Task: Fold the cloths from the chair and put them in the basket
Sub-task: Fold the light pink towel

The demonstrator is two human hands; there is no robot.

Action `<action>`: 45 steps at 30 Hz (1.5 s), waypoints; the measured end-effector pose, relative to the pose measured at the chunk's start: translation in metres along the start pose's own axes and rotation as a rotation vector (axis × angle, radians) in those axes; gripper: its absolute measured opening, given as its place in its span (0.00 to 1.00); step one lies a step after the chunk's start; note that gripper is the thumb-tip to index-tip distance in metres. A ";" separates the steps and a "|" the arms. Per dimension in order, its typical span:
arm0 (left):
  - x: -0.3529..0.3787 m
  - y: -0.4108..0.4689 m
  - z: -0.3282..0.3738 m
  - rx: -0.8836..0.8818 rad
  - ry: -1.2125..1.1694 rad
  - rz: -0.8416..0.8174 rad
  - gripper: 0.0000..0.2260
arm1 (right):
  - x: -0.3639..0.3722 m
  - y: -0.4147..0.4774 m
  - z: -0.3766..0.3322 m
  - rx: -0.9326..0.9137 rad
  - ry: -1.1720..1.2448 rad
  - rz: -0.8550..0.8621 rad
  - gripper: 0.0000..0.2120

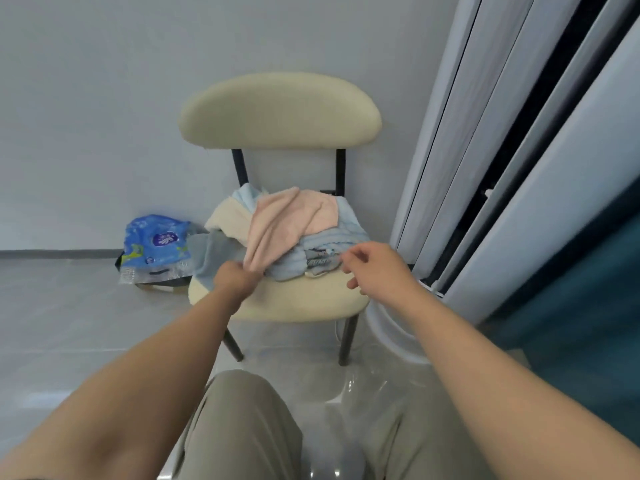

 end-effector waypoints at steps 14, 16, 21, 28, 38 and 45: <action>-0.069 -0.144 0.218 0.731 -0.417 0.005 0.09 | -0.032 -0.015 -0.087 -0.306 0.080 0.058 0.19; -0.075 -0.168 0.238 0.823 -0.421 -0.044 0.08 | -0.031 -0.025 -0.104 -0.359 0.123 0.073 0.22; -0.084 -0.191 0.252 0.793 -0.435 -0.083 0.09 | -0.041 -0.039 -0.129 -0.409 0.160 0.172 0.12; -0.110 -0.197 0.257 0.725 -0.506 -0.030 0.11 | -0.065 -0.052 -0.142 -0.573 0.148 0.432 0.11; -0.129 -0.186 0.246 0.728 -0.364 0.013 0.21 | -0.077 -0.060 -0.166 -0.647 0.200 0.454 0.12; -0.130 -0.191 0.252 0.914 0.306 0.142 0.07 | -0.078 -0.046 -0.171 -0.656 -0.063 0.415 0.13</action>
Point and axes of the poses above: each hand's wrist, its own y-axis towards the middle knuckle, its own x-axis out of the palm, z = x × y, the point moved 3 cm from there along y, towards the middle knuckle, and after that the axes turned 2 degrees about y, right-handed, at the moved point
